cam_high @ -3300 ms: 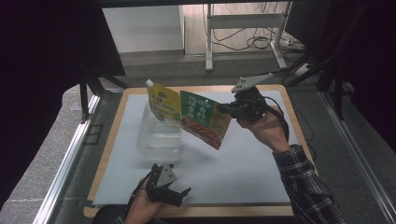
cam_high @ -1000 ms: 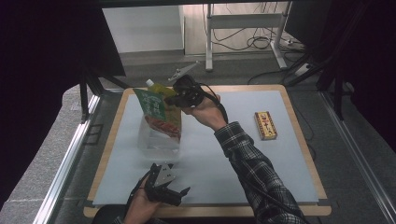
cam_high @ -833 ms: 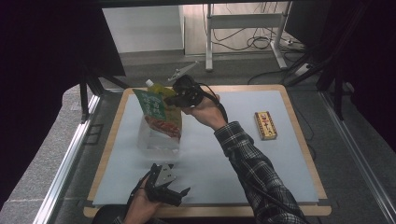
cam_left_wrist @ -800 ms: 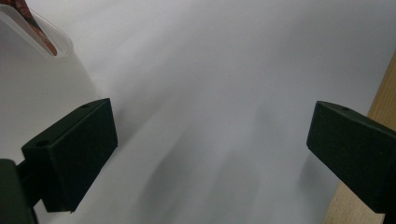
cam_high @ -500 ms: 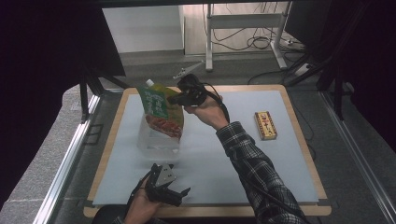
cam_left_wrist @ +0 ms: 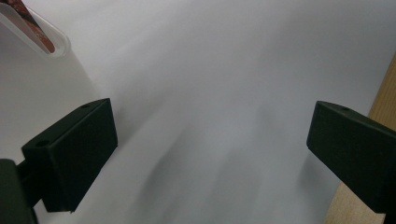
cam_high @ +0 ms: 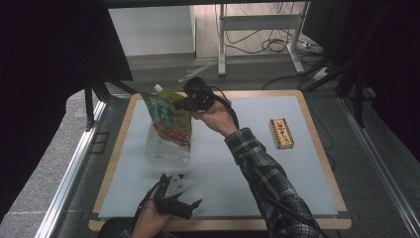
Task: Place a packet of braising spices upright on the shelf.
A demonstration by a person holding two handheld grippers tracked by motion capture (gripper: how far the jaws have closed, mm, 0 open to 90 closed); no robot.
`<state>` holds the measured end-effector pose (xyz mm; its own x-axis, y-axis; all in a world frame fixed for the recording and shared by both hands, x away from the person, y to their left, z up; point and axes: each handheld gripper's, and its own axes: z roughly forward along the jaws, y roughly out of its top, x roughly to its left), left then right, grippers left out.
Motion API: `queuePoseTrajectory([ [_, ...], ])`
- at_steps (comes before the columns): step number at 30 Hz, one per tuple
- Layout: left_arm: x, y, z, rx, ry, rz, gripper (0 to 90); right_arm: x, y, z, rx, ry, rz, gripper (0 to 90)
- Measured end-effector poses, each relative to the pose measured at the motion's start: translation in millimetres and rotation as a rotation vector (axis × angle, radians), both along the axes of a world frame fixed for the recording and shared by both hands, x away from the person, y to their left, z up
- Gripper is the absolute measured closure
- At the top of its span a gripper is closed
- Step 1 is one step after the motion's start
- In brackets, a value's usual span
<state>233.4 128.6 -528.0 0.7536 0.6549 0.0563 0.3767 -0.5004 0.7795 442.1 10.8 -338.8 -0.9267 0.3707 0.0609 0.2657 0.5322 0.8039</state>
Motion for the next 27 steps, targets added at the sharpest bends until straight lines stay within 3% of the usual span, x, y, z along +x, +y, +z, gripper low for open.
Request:
queuePoseTrajectory([
  [4, 0.0, -0.8, -0.5, 0.006, 0.002, -0.002, 1.4, 1.8, -4.1, -3.7, 0.031, 0.053, 0.015, 89.1],
  [9, -0.1, -1.0, -0.5, 0.007, 0.001, -0.001, 1.4, -2.0, 0.0, -2.2, 0.008, 0.037, 0.032, 89.0],
  [12, -0.2, -0.7, -0.5, 0.006, 0.002, -0.001, 1.4, -2.7, 0.5, -0.6, -0.005, 0.006, 0.013, 87.5],
  [15, 0.0, -0.4, -0.5, 0.007, 0.000, -0.001, 1.4, 0.3, 0.0, -3.9, -0.018, -0.001, -0.008, 73.0],
  [27, -0.1, -0.7, -1.0, 0.009, 0.000, 0.001, 1.4, 0.5, -1.9, -11.5, -0.042, -0.048, -0.028, 52.4],
])
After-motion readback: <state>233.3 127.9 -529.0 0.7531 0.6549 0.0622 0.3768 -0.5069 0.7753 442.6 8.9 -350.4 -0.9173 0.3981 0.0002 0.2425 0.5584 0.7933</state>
